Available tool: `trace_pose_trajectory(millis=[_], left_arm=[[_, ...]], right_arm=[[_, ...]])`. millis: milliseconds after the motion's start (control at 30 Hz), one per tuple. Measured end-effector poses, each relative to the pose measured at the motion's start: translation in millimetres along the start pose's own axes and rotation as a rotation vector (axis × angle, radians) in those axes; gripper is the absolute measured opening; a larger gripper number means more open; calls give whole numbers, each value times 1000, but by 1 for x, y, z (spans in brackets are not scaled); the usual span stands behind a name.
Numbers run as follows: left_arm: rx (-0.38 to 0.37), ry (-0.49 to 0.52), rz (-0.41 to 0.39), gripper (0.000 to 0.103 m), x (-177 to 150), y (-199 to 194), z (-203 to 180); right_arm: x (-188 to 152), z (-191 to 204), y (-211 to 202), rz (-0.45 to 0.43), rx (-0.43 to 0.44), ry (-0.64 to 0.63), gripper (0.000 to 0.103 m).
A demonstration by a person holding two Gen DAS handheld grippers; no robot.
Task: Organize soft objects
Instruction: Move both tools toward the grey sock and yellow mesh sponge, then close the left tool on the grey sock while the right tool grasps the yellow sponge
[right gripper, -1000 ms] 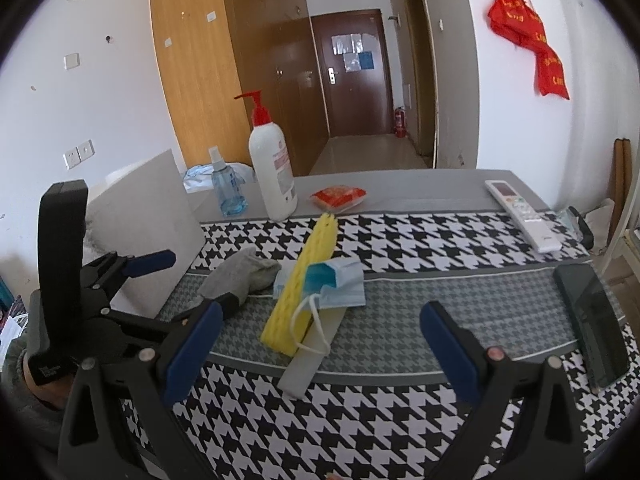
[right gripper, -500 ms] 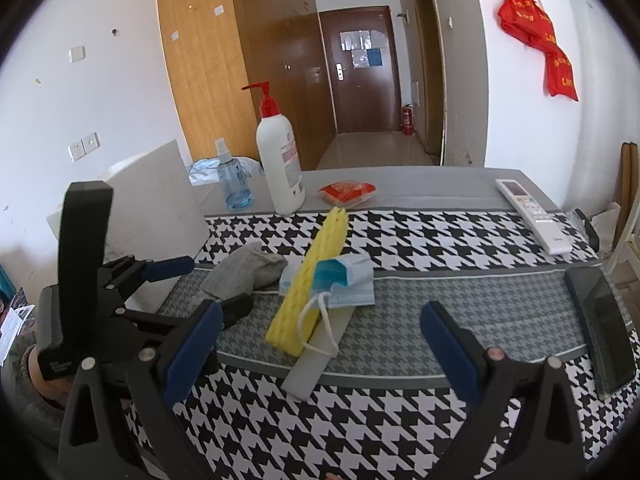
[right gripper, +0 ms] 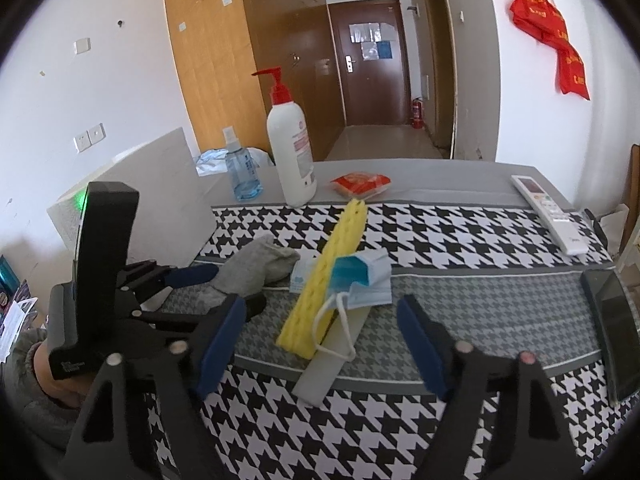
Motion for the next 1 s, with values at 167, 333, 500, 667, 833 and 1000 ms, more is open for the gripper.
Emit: trace_pose_trajectory(millis=[167, 333, 500, 667, 833, 1000], left_arm=[[-1, -1, 13, 60, 0, 2, 1], [-25, -11, 32, 48, -1, 6, 2], [-35, -22, 38, 40, -1, 7, 5], [-40, -29, 35, 32, 0, 7, 6], [-48, -20, 23, 25, 0, 5, 4], [-55, -14, 2, 24, 0, 1, 3]], right_arm=[[-2, 4, 6, 22, 21, -11, 67], [2, 6, 5, 12, 19, -11, 60], [13, 7, 2, -2, 3, -30, 60], [25, 9, 5, -1, -10, -44, 60], [34, 10, 12, 15, -27, -56, 60], [37, 9, 18, 30, -29, -55, 59]])
Point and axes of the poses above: each gripper's, at about its wrist camera, not at the fingertips, and y roughly the way its jaws point, z to its left, x to its top, the point moved 8 cm from there along y, roughly the way its jaws point, and after that the axes turned 10 degrees about z, right-handed, at the moved point
